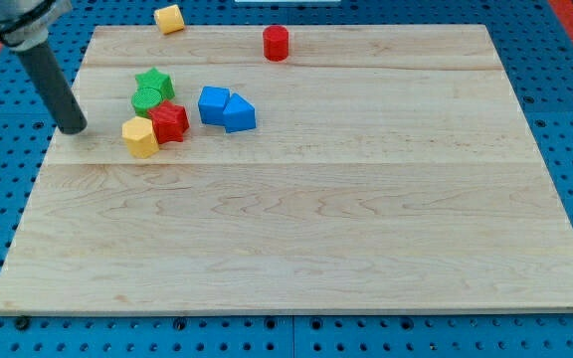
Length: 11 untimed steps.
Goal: Push both the green blocks to the left side of the blue cube
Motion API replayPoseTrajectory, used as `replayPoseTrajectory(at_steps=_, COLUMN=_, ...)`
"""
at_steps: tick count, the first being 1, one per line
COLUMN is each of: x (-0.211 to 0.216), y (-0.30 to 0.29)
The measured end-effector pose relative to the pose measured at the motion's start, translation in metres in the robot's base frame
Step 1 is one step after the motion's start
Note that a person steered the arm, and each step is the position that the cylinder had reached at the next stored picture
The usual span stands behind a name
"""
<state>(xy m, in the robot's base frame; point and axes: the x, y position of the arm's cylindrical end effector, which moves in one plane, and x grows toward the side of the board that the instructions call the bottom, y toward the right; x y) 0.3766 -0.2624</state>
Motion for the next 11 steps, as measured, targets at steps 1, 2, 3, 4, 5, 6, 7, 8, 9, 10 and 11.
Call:
replayPoseTrajectory(at_steps=1, x=-0.015, y=0.026)
replayPoseTrajectory(at_steps=2, x=-0.011, y=0.095)
replayPoseTrajectory(at_steps=3, x=-0.011, y=0.092)
replayPoseTrajectory(at_steps=4, x=-0.011, y=0.033)
replayPoseTrajectory(at_steps=5, x=-0.063, y=0.023)
replayPoseTrajectory(at_steps=6, x=-0.069, y=0.094)
replayPoseTrajectory(at_steps=7, x=-0.060, y=0.152)
replayPoseTrajectory(at_steps=8, x=-0.060, y=0.190)
replayPoseTrajectory(at_steps=9, x=-0.046, y=0.215)
replayPoseTrajectory(at_steps=10, x=-0.062, y=0.258)
replayPoseTrajectory(at_steps=11, x=-0.035, y=0.292)
